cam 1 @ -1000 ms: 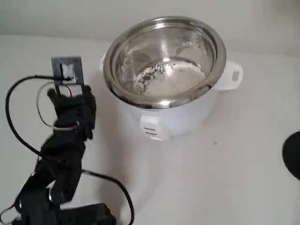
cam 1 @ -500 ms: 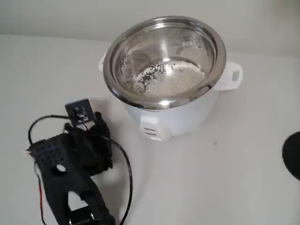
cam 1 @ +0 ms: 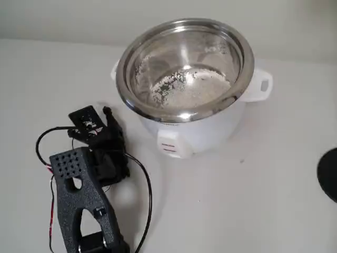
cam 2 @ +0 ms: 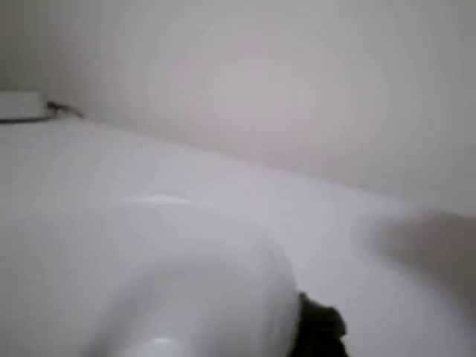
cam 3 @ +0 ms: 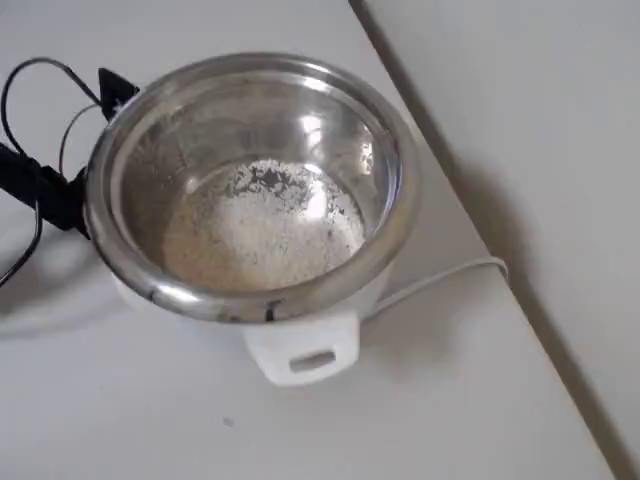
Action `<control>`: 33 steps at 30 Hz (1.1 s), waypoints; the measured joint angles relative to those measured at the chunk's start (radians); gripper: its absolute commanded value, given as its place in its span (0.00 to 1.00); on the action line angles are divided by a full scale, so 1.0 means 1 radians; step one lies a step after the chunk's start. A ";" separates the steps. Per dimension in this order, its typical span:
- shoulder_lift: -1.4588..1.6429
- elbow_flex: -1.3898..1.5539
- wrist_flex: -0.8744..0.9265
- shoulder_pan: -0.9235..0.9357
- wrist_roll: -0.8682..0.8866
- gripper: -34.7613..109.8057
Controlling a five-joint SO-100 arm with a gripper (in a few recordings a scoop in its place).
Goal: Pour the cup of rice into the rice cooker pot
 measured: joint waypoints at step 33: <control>1.829 0.741 1.101 0.146 0.495 0.59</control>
